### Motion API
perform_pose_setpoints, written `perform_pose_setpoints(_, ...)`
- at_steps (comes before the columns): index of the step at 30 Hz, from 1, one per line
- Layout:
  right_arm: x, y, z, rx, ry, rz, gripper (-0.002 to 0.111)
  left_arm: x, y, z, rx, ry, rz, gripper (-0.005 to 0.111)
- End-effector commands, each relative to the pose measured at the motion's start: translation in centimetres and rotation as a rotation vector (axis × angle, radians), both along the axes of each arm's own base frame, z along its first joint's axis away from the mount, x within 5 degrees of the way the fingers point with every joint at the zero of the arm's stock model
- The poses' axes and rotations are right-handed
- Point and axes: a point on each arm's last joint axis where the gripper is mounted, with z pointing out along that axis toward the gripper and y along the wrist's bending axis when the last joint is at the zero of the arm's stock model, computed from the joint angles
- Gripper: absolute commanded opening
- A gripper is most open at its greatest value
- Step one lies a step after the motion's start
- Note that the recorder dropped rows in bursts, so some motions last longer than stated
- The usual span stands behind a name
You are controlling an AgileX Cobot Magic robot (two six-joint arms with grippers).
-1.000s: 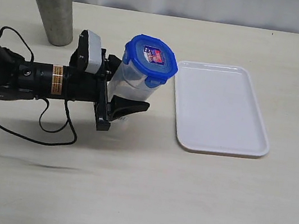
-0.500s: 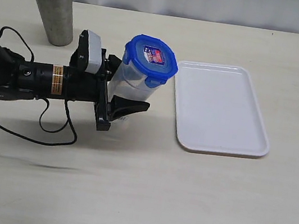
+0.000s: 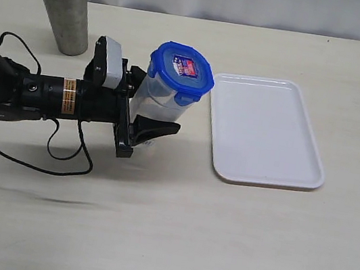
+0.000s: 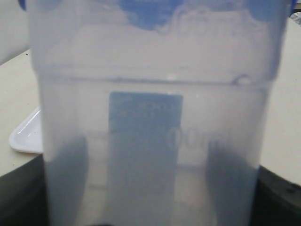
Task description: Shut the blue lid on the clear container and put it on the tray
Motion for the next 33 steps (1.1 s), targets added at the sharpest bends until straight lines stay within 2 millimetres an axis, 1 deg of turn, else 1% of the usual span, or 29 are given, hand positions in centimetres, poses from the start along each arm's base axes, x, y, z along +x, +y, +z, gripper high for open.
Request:
perform_pose_setpoints(1,0.01,-0.04,0.08,0.001,-0.016,-0.007,0.004,-0.03,-0.39,0.79,-0.043,-0.021,-0.016,0.0)
perform_pose_setpoints(7,-0.04,-0.05,-0.13,0.0,0.007,-0.008,0.004,-0.16,-0.42,0.74,-0.037,-0.023,-0.031,0.0)
perform_pose_setpoints(14,-0.04,-0.05,-0.13,-0.022,0.006,-0.002,0.004,0.04,-0.38,0.81,-0.046,-0.02,-0.008,0.0)
perform_pose_setpoints(17,-0.04,-0.05,-0.13,-0.107,0.003,0.02,0.004,0.02,-0.38,0.81,-0.045,-0.02,-0.01,0.0)
perform_pose_setpoints(19,-0.04,-0.05,-0.13,-0.214,-0.001,0.048,0.004,0.02,-0.38,0.81,-0.045,-0.02,-0.01,0.0)
perform_pose_setpoints(22,-0.04,-0.05,-0.13,-0.319,-0.005,0.075,0.004,0.02,-0.38,0.81,-0.045,-0.02,-0.01,0.0)
perform_pose_setpoints(33,-0.04,-0.05,-0.13,-0.321,-0.005,0.076,0.004,0.02,-0.38,0.81,-0.045,-0.02,-0.01,0.0)
